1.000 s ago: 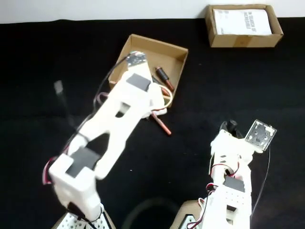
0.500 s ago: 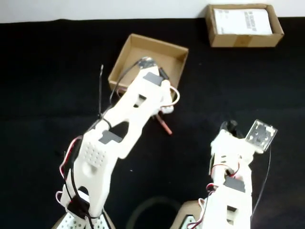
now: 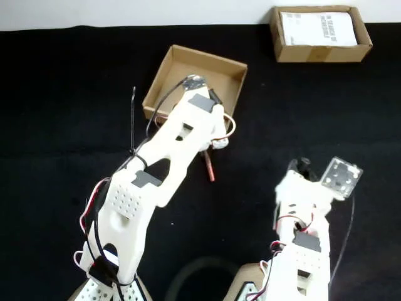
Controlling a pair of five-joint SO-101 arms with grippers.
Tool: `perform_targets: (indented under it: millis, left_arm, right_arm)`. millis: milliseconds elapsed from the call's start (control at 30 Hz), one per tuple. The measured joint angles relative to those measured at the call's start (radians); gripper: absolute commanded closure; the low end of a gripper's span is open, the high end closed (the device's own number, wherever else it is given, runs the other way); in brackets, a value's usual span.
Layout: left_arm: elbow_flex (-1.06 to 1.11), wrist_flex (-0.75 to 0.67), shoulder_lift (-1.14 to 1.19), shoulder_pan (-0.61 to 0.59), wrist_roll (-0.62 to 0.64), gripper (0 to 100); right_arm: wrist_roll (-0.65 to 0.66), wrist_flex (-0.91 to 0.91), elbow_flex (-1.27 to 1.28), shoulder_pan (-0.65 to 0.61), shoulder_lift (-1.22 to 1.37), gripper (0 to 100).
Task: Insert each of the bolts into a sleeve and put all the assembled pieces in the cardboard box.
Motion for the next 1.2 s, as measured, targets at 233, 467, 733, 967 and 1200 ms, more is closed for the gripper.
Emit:
perform_targets:
  millis: [233,467,733,967,1200]
  left_arm:
    - [-0.167,0.212,-0.153,0.055,-0.144,99]
    - [-0.307,0.339,-0.408,0.12,-0.293,99]
    - [-0.305,0.405,-0.664,0.12,-0.368,99]
    - [-0.055,0.402,-0.845,0.173,-0.37,99]
    - [0.307,0.087,-0.925,0.169,-0.37,99]
  right_arm:
    - [0.0,0.025,0.0,-0.192,-0.009,99.1]
    - [0.0,0.272,0.011,-0.358,-0.222,99.1]
    - [0.0,0.546,0.014,-0.589,-0.643,99.1]
    - [0.0,0.571,0.012,-0.615,-0.68,99.1]
    - [0.0,0.571,0.012,-0.615,-0.68,99.1]
